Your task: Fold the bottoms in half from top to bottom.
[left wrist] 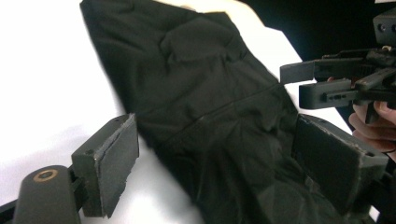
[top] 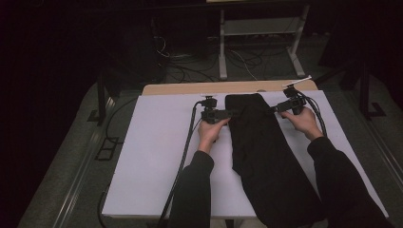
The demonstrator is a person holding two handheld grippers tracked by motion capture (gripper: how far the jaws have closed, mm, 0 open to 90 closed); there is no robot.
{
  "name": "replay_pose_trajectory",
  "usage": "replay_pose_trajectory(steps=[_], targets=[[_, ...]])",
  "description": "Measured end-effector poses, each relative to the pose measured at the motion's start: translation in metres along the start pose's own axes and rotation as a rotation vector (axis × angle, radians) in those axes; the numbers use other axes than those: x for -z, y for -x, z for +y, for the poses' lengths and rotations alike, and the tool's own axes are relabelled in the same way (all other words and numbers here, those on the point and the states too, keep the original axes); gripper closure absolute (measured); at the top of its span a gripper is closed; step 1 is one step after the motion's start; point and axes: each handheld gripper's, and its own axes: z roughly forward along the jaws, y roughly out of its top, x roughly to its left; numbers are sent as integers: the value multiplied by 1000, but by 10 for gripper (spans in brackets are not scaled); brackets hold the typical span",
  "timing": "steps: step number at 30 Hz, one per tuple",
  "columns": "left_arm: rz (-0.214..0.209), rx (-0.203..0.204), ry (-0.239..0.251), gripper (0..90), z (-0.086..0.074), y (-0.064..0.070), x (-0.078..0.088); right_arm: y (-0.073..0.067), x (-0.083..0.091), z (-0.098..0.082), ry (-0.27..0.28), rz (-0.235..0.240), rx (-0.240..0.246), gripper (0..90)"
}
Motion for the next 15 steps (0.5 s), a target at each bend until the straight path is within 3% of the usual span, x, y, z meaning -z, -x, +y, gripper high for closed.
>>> replay_pose_trajectory(steps=[4, 11, 15], targets=[[12, -15, -14, 195, -2, -1, -2, 4, -2, -2, -6, 13, -19, 269], [0, 2, -15, 319, -4, -2, -5, 6, -9, -4, -16, 41, -39, 372], [21, 2, -29, 441, -5, -1, -8, 5, -12, -4, -9, 69, -60, 439]])
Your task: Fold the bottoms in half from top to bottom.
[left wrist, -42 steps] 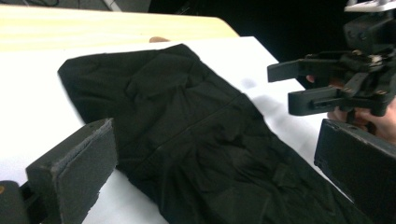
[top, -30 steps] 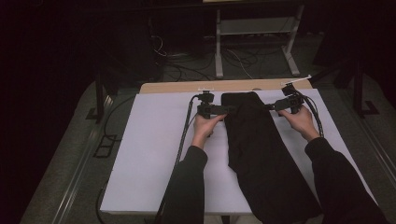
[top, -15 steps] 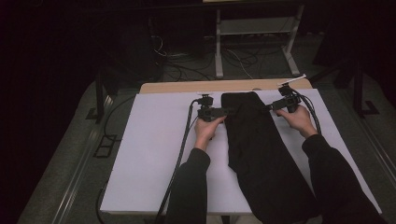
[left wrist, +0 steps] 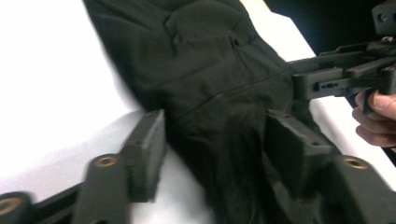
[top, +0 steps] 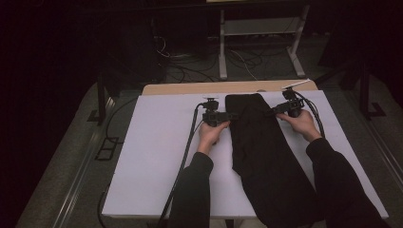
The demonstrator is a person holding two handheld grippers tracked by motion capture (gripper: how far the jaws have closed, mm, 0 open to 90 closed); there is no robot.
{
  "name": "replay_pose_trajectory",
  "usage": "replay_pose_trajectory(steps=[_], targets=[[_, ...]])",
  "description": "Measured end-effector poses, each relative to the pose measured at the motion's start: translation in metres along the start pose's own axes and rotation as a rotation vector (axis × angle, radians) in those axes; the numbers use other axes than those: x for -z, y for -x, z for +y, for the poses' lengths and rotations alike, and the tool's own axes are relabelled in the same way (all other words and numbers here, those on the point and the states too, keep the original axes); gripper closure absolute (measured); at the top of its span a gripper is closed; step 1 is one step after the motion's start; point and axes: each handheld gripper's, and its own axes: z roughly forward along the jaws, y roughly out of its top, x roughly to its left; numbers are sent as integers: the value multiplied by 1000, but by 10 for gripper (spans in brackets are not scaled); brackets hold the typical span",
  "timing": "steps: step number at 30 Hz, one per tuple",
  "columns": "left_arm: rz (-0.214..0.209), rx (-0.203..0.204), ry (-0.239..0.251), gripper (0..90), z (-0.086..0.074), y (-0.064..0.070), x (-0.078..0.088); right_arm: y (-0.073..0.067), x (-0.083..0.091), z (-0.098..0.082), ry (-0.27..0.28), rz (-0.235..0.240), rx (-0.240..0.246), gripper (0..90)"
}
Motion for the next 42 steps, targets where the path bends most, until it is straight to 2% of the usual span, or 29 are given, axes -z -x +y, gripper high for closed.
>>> replay_pose_trajectory(steps=[2, 5, 9, 12, 15, 18, 21, 24, 27, 29, 35, 38, 42], targets=[[-5, 15, -2, 497, 0, -1, -1, -1, -1, 0, -5, -8, -12, 506], [20, 22, -4, 563, 0, -1, -2, -2, -1, 1, -12, -36, -45, 634], [39, 67, 1, 691, 0, -3, -2, -1, -3, 0, -23, -23, -79, 771], [41, 90, 2, 765, 0, -4, -3, 0, -5, -2, -13, 4, -104, 800], [26, 112, 12, 843, 1, -5, -1, 0, -4, -4, -2, 6, -100, 813], [43, 82, 17, 859, 2, -2, 0, -3, 0, -5, 7, -2, -76, 817], [40, 68, 23, 861, 2, 1, 3, -8, 6, -7, 31, -2, -47, 819], [27, 49, 31, 861, 2, 6, 5, -12, 13, -12, 56, -5, -31, 820], [13, 35, 36, 862, 1, 12, 10, -14, 20, -20, 83, 15, -35, 822], [-7, 9, 31, 864, 1, 16, 13, -16, 23, -25, 92, 21, -29, 822], [-21, -22, 30, 864, -3, 25, 19, -20, 32, -39, 104, 28, -19, 822], [-30, -34, 31, 865, -6, 26, 21, -25, 39, -45, 137, 36, 18, 822], [-50, -65, 31, 866, -10, 28, 25, -29, 43, -54, 146, 42, 41, 822]])
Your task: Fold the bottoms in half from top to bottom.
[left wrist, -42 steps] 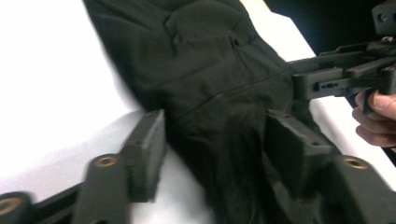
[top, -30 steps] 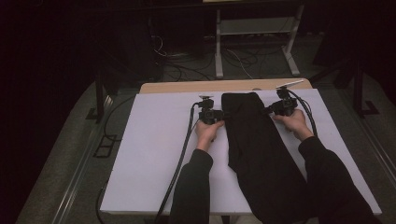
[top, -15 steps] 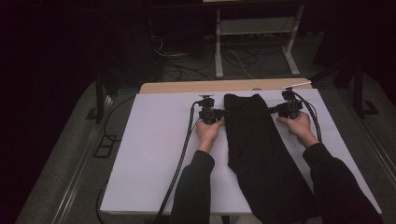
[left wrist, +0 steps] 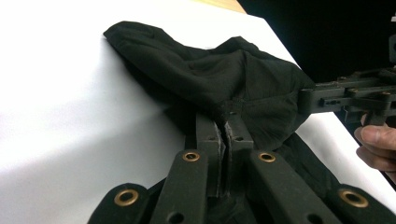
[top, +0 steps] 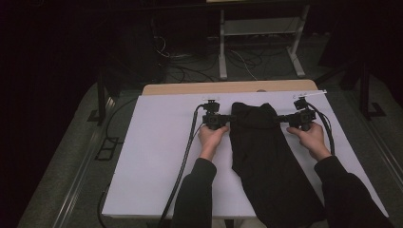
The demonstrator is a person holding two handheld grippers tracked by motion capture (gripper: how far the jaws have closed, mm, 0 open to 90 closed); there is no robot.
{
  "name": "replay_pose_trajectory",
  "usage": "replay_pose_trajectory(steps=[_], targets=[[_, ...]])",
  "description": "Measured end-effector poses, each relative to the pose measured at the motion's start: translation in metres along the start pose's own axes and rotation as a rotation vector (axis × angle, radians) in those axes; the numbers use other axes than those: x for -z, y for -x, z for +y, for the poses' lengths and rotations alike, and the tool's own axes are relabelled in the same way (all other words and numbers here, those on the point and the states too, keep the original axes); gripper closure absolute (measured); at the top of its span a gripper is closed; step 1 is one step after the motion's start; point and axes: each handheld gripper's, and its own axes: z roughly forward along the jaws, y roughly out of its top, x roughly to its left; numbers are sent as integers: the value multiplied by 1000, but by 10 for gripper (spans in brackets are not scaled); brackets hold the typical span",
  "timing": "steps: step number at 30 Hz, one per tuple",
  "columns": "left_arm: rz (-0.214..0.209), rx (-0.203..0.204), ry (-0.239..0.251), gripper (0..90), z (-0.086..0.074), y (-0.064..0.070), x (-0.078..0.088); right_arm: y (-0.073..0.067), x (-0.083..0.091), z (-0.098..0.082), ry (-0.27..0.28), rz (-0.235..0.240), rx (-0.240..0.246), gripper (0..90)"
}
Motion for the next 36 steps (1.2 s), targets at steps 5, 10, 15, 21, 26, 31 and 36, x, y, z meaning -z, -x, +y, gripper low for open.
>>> replay_pose_trajectory(steps=[5, 10, 15, 21, 26, 31, 36], targets=[[-20, -56, 12, 866, -2, 7, 8, -3, 11, -5, 28, 16, -1, 822], [-42, -75, 33, 866, -5, 14, 13, -5, 25, -8, 88, 55, -17, 822], [-50, -106, 40, 866, -6, 26, 20, -8, 29, -17, 74, 46, -12, 822], [-67, -129, 40, 866, -10, 40, 27, -9, 35, -29, 71, 47, -14, 822], [-84, -157, 43, 866, -24, 52, 38, -15, 43, -36, 75, 50, 4, 822], [-110, -155, 47, 866, -35, 59, 44, -21, 51, -45, 71, 64, 22, 821], [-130, -161, 51, 866, -39, 67, 48, -26, 54, -51, 53, 62, 45, 821]])
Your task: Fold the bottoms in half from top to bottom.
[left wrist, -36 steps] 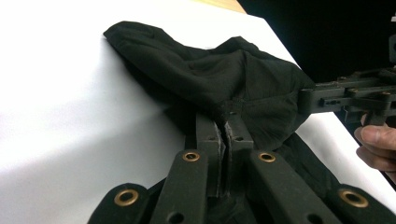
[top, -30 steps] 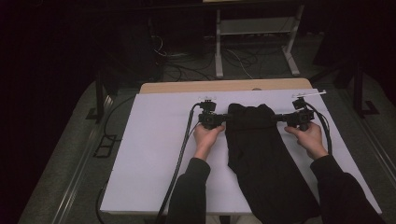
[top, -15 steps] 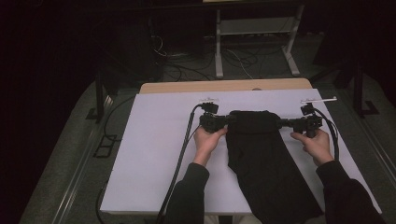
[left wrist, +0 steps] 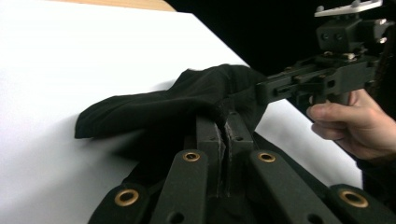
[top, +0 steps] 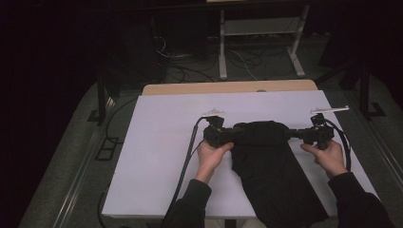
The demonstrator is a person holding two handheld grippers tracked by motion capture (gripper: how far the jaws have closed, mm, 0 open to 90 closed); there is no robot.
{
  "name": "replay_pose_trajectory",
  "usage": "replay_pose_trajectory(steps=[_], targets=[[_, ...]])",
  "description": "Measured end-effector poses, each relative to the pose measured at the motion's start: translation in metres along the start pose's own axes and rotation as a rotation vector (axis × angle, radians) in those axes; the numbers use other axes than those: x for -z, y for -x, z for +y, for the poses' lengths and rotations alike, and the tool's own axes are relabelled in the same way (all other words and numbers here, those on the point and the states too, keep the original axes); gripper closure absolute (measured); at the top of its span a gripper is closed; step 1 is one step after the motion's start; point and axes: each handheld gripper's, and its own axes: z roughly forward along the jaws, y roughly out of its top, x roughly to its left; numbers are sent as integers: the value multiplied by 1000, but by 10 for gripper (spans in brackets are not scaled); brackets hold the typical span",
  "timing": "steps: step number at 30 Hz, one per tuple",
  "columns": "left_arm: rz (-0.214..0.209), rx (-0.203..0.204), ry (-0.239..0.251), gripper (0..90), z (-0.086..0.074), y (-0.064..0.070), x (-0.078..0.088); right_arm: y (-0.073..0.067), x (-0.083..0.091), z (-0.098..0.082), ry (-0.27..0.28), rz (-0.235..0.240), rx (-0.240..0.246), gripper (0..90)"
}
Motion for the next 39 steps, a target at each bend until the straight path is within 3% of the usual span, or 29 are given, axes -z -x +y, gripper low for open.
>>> replay_pose_trajectory(steps=[6, 11, 17, 29, 35, 39], targets=[[0, -36, -6, 866, -7, 12, 3, 0, 6, -4, -6, 17, -7, 820], [-26, -52, 9, 866, -19, 21, 6, -1, 13, -9, -14, 30, -6, 820], [-45, -67, -5, 866, -30, 28, 9, -2, 20, -14, -22, 51, -19, 819], [-76, -43, -29, 865, -56, 31, 15, -10, 22, -23, -80, 83, -7, 818], [-133, 7, -19, 864, -66, 31, 15, -10, 19, -28, -116, 79, -7, 815], [-130, -11, -41, 864, -71, 34, 13, -8, 18, -31, -131, 75, -17, 815]])
